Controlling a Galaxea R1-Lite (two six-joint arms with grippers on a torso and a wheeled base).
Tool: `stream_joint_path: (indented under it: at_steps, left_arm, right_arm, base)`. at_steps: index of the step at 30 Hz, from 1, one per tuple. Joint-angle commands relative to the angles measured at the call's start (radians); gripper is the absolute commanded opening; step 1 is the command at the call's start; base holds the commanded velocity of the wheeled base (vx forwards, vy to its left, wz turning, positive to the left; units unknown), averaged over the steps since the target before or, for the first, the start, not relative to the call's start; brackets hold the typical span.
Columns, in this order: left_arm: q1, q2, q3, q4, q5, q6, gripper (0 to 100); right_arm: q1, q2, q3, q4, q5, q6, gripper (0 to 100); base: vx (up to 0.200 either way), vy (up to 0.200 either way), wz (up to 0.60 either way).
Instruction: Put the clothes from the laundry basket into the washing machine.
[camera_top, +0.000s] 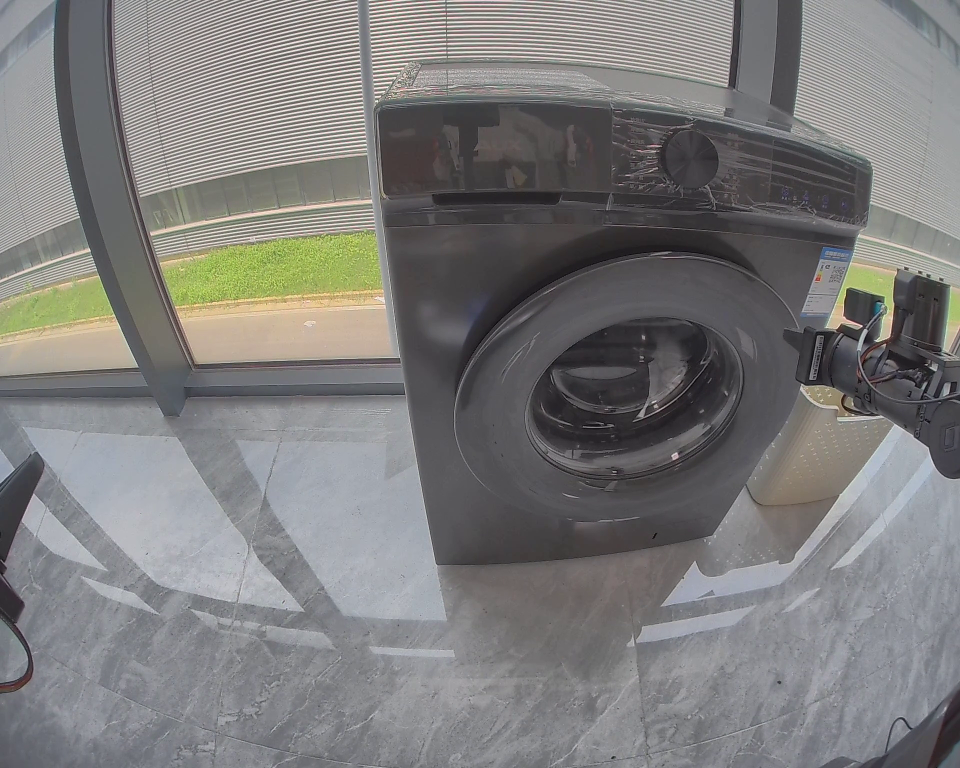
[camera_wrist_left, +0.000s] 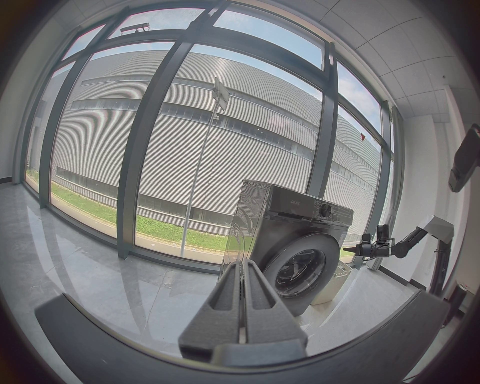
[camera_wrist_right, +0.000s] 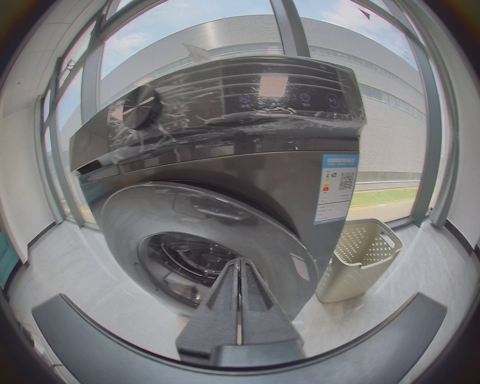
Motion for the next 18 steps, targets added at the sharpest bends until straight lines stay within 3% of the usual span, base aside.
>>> stream_joint_path:
  at_steps: [1,3,4,5,6,7,8,10,12,13,18]
  left_arm:
    - [0.001,-0.007,0.017,-0.001,-0.001,-0.001,0]
    - [0.001,-0.018,0.031,-0.001,-0.001,0.001,0]
    - [0.001,-0.018,0.031,-0.001,-0.001,0.001,0]
    - [0.001,-0.040,0.048,0.000,-0.001,0.003,0]
    - [0.001,-0.061,0.065,0.000,-0.006,0.007,0]
    - [0.001,-0.061,0.065,0.000,-0.006,0.007,0]
    - [0.001,-0.116,0.093,0.002,-0.018,0.029,0]
    - [0.001,-0.182,0.111,0.009,-0.026,0.050,0]
    - [0.001,-0.221,0.122,0.020,-0.034,0.055,0]
    - [0.001,-0.277,0.134,0.049,-0.038,0.055,0]
    - [-0.005,-0.420,0.143,0.178,-0.066,0.059,0]
  right_arm:
    - [0.019,-0.088,0.047,-0.008,0.087,-0.038,0]
    - [0.028,-0.157,0.090,-0.008,0.169,-0.073,0]
    - [0.028,-0.157,0.090,-0.008,0.169,-0.073,0]
    - [0.037,-0.231,0.144,-0.008,0.243,-0.110,0]
    - [0.039,-0.295,0.189,-0.008,0.289,-0.134,0]
    - [0.039,-0.295,0.189,-0.008,0.289,-0.134,0]
    - [0.040,-0.419,0.273,-0.008,0.352,-0.160,0]
    - [0.042,-0.554,0.360,-0.008,0.413,-0.177,0]
    - [0.043,-0.646,0.417,-0.008,0.442,-0.187,0]
    - [0.043,-0.761,0.492,-0.008,0.467,-0.194,0]
    - [0.042,-1.033,0.675,0.001,0.490,-0.199,0]
  base:
    - [0.000,0.000,0.00]
    - [0.000,0.000,0.00]
    - [0.000,0.000,0.00]
    - [0.000,0.000,0.00]
    - [0.000,0.000,0.00]
    - [0.000,0.000,0.00]
    - [0.000,0.000,0.00]
    - [0.000,0.000,0.00]
    - [0.000,0.000,0.00]
    - [0.000,0.000,0.00]
    - [0.000,0.000,0.00]
